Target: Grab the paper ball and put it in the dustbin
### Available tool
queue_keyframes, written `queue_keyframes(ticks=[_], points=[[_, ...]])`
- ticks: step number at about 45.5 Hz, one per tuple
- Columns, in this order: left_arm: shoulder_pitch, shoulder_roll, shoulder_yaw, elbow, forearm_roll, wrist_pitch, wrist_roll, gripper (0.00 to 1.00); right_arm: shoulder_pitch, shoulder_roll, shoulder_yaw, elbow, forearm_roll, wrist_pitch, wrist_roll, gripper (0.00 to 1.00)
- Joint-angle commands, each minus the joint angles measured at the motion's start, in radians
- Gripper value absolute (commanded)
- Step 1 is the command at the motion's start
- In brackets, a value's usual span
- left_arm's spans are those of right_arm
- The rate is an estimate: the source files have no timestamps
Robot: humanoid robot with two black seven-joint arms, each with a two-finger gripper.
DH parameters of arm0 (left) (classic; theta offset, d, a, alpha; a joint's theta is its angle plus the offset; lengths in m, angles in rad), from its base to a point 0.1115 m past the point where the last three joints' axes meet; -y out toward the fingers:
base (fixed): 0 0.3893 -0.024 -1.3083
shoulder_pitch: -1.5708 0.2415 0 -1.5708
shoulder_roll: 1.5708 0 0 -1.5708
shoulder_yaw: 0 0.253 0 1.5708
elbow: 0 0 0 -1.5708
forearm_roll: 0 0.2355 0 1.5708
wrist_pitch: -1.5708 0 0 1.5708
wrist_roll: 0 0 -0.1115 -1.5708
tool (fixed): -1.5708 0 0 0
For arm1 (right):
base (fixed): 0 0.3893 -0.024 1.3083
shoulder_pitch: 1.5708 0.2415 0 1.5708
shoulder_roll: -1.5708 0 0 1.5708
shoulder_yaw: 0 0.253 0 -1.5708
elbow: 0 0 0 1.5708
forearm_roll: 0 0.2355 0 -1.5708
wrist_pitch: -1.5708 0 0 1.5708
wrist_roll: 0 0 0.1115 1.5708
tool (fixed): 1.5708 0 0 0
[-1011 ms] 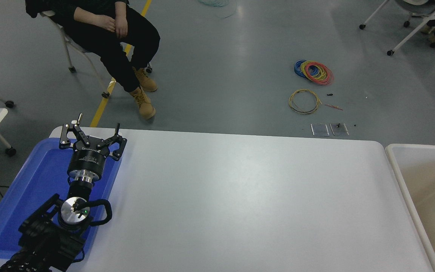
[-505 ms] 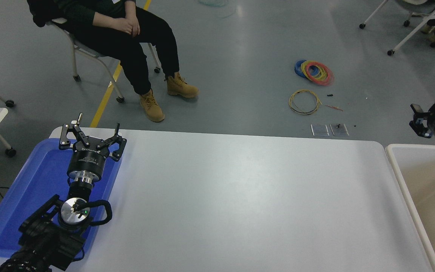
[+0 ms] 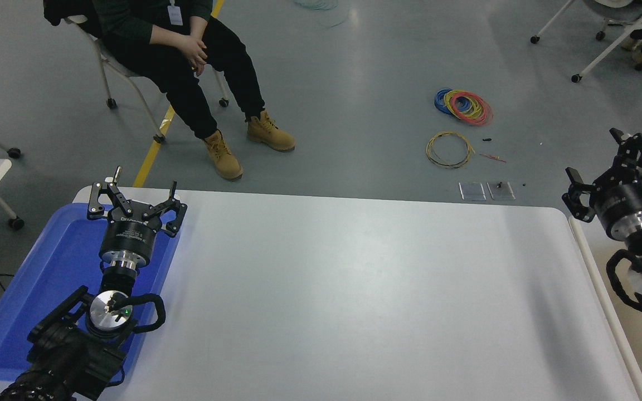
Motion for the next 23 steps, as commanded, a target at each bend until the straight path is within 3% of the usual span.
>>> queue_keyframes(ticks=[1, 23], points=[[0.0, -0.001, 0.0, 0.0, 0.0, 0.0, 0.0, 1.0, -0.036, 0.038, -0.004, -0.004, -0.001, 0.023, 0.107, 1.0], [0.0, 0.0, 0.0, 0.0, 0.0, 0.0, 0.0, 1.0, -0.064, 0.07, -0.05, -0.005, -0.001, 0.023, 0.109, 1.0]])
